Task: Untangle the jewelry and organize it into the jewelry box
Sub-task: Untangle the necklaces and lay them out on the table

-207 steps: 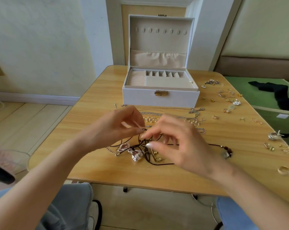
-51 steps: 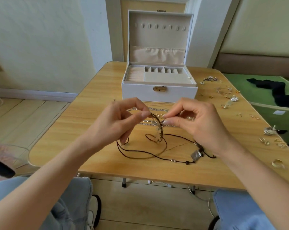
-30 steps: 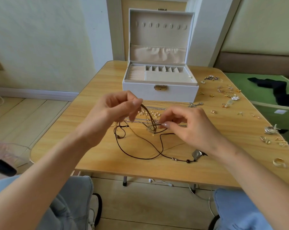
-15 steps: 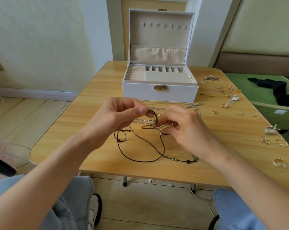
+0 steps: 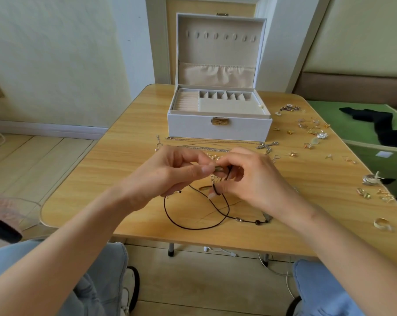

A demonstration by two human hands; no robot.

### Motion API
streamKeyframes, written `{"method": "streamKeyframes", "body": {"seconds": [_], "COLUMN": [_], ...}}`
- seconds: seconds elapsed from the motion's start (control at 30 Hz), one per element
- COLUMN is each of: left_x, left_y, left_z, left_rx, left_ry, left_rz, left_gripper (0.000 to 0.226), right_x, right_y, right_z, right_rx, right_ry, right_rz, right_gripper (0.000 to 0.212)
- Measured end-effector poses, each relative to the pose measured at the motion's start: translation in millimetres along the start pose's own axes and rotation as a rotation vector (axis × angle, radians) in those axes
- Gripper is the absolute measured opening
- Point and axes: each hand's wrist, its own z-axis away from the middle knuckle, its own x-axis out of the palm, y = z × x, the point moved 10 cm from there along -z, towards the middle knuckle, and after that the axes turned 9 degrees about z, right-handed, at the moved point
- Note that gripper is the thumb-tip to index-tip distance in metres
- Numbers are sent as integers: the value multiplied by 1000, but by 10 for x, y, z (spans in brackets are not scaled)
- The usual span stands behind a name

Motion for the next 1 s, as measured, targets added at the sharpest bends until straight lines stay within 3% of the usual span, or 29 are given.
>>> {"method": "streamKeyframes", "body": {"seconds": [0.1,0.17,0.3,0.4,0.5,0.67,0.87,1.0], "left_x": [-8,-42,-217,-367,-374,-293,-318,-354], "left_y": [39,61,110,81,14,-67,-98,-107], "left_z": [2,0,8,24,34,21,7,14], "left_rx": [36,57,69,27,-43,-109,-148,-156], "left_ry": [4,6,72,146,145,107,132,160], "left_rz": [28,38,50,-4,-121,-182,-172,-191], "left_gripper": [18,27,20,14,18,14,13,14], "right_x": [59,47,-59,-195,-399,-517,-486,-510], "right_y": [-49,-93,39,93,90,104,161,150], "right_z": [15,21,-6,-24,-24,-17,-12,-7], "right_rx": [-38,-68,18,34,3,-1,95,97], "right_ry": [-41,-20,-29,-23,84,143,112,128], "right_rz": [-32,-70,-142,-198,-323,-394,-655,-592], "right_gripper": [32,20,9,8,25,7,13,13]}}
